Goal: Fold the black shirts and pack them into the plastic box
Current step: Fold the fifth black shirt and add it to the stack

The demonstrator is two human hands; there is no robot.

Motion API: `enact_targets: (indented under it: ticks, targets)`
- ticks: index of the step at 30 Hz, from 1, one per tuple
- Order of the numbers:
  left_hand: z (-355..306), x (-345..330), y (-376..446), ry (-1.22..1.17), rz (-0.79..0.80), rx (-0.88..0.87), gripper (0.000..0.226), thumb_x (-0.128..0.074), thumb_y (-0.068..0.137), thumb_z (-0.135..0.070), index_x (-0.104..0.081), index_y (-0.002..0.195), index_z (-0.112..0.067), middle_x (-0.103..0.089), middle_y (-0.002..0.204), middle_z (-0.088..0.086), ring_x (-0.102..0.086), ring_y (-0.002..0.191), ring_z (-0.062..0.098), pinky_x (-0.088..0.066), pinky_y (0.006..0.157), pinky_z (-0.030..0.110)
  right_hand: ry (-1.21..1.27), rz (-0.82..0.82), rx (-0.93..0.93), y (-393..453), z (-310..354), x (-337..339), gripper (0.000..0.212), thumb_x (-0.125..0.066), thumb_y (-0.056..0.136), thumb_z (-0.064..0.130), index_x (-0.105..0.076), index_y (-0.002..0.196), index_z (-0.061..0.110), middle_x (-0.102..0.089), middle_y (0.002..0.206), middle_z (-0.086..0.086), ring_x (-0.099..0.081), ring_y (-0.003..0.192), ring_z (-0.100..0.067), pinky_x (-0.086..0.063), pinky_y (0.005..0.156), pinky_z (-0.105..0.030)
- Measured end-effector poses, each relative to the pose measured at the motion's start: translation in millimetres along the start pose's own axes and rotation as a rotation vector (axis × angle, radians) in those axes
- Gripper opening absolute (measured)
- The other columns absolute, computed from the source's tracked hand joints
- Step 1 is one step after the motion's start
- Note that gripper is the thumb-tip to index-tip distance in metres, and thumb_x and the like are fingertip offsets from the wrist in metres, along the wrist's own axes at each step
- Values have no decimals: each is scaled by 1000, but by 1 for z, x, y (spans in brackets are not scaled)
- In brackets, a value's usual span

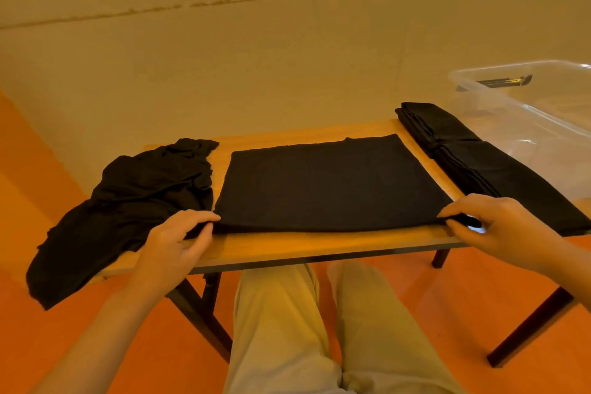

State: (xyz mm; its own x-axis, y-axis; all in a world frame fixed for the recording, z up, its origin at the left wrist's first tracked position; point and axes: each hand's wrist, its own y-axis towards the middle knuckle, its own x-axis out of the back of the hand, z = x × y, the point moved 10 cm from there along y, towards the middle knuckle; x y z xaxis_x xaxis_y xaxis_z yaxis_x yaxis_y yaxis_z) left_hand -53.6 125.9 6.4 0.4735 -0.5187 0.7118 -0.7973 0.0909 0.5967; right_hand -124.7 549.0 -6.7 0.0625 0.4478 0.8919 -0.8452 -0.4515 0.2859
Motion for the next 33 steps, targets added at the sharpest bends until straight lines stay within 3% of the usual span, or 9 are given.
enact_targets:
  ticks: [6,11,15,19,22,25,27,30,33]
  targets:
    - [4,12,26,-52,-80,50,22,-57,89,-23,-63,109,-30,-54,103,-44,-55,96,-12,-40,83,2,115,-101,-145,22,-19,17,30,-68,82,11,-62,103,31,-59,90,24,-58,83,6,-43,80,-15]
    - [14,21,51,-74,-80,111,21,-64,83,-25,-62,97,-41,-58,96,-42,-58,87,-2,-45,76,4,111,-67,-196,43,-25,35,7,-68,78,36,-62,81,38,-66,79,13,-62,73,-4,-47,69,-20]
    - [34,24,73,-106,-105,235,17,-71,81,-23,-64,86,-38,-67,77,-12,-61,73,2,-48,69,7,151,-64,-258,63,-43,48,73,-49,48,93,-68,73,27,-67,67,10,-62,67,-8,-50,69,-28]
    - [58,15,97,-88,-60,386,10,-72,81,-24,-67,86,-30,-64,71,-5,-60,69,4,-45,65,4,234,32,-285,89,-57,45,52,-61,57,73,-72,80,27,-70,77,16,-65,73,-3,-53,83,-40]
    - [78,4,120,-64,5,458,10,-73,81,-26,-71,89,-21,-64,70,-2,-60,63,12,-47,66,14,235,78,-271,110,-61,48,61,-56,50,88,-70,87,41,-71,84,17,-66,80,-1,-49,81,-25]
    - [94,-10,144,-60,85,501,12,-71,84,-26,-71,92,-18,-65,73,0,-60,64,14,-48,67,24,204,52,-267,138,-73,48,9,-69,77,45,-71,83,39,-72,82,9,-67,82,-8,-51,91,-35]
    - [101,-18,162,-69,114,502,10,-70,85,-24,-70,91,-16,-65,73,4,-60,64,15,-50,68,28,177,38,-280,155,-83,46,12,-68,84,23,-67,86,34,-69,87,10,-63,85,-7,-49,91,-35]
    - [108,-31,187,-65,177,497,7,-68,88,-20,-71,91,-15,-67,75,9,-62,70,19,-48,65,25,195,35,-344,179,-93,42,8,-66,87,20,-66,89,27,-66,87,8,-59,85,-5,-45,80,-23]
    - [119,-44,210,-59,221,502,4,-67,89,-19,-70,91,-17,-67,79,7,-63,75,20,-44,64,20,312,2,-437,199,-105,36,7,-65,89,16,-69,94,15,-70,86,-4,-63,83,-13,-46,84,-26]
